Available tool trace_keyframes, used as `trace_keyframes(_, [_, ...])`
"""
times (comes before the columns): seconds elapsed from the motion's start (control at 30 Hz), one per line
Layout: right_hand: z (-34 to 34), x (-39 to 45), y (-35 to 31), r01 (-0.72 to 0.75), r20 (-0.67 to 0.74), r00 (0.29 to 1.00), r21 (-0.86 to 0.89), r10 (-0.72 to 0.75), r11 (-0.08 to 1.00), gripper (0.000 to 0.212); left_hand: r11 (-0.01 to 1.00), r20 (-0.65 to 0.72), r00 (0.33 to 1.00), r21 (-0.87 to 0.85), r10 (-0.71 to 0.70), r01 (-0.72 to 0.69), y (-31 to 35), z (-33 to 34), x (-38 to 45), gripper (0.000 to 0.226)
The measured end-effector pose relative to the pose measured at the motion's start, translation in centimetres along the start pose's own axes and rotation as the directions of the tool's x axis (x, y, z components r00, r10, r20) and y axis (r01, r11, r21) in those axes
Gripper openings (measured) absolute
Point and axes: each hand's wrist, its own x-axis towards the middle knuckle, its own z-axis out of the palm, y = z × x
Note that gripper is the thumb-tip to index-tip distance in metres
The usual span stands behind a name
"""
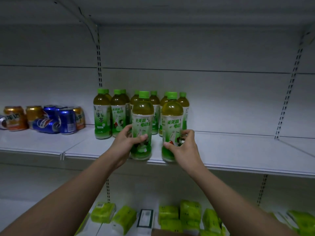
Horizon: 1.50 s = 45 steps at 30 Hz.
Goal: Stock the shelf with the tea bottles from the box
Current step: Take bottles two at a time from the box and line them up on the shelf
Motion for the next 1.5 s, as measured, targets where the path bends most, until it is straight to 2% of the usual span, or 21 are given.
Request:
trace_keyframes(0.2, [1.9,2.6,1.1,-0.022,-0.011,1.0,-0.024,0.022,0.999,0.066,0.998,0.026,0.999,0.055,0.024,-0.025,-1.0,-1.4,2.2,0.042])
trace_keyframes(0.4, [3.0,3.5,1.4,-0.018,0.011,1.0,-0.007,0.018,1.0,0.066,0.973,-0.004,0.997,0.221,0.071,-0.069,-1.5,-2.3,3.7,0.035])
trace_keyframes(0.53, [2.5,3.5,1.0,-0.013,0.083,0.996,-0.004,0.013,1.0,0.066,0.925,-0.056,0.994,0.375,0.093,-0.065,-1.4,-2.1,3.7,0.053])
trace_keyframes(0.63, [1.5,3.0,1.3,-0.022,0.16,0.987,-0.023,0.026,0.999,0.069,0.796,-0.094,0.991,0.605,0.095,-0.019,-1.7,-2.5,3.2,0.08])
trace_keyframes(0.7, [1.2,2.7,1.6,-0.024,0.19,0.981,-0.05,0.033,0.998,0.073,0.74,-0.114,0.99,0.672,0.089,0.01,-2.1,-2.7,2.8,0.088])
trace_keyframes(0.87, [1.6,2.9,1.7,0.003,0.173,0.985,-0.127,0.019,0.992,0.076,0.696,-0.115,0.984,0.718,0.136,-0.013,-2.1,-2.4,2.8,0.073])
trace_keyframes(1.0, [2.7,3.4,1.7,0.018,0.169,0.986,-0.155,0.009,0.988,0.078,0.66,-0.126,0.978,0.751,0.165,-0.015,-2.3,-2.7,3.6,0.071])
trace_keyframes(1.23, [5.8,5.3,1.6,0.066,0.187,0.982,-0.225,-0.023,0.972,0.083,0.675,-0.213,0.951,0.738,0.222,0.008,-3.0,-3.4,5.8,0.061])
trace_keyframes(1.5, [10.0,9.3,2.8,0.089,0.117,0.992,-0.353,-0.05,0.932,0.074,0.655,-0.25,0.93,0.755,0.268,0.014,-3.9,-4.0,8.6,0.057])
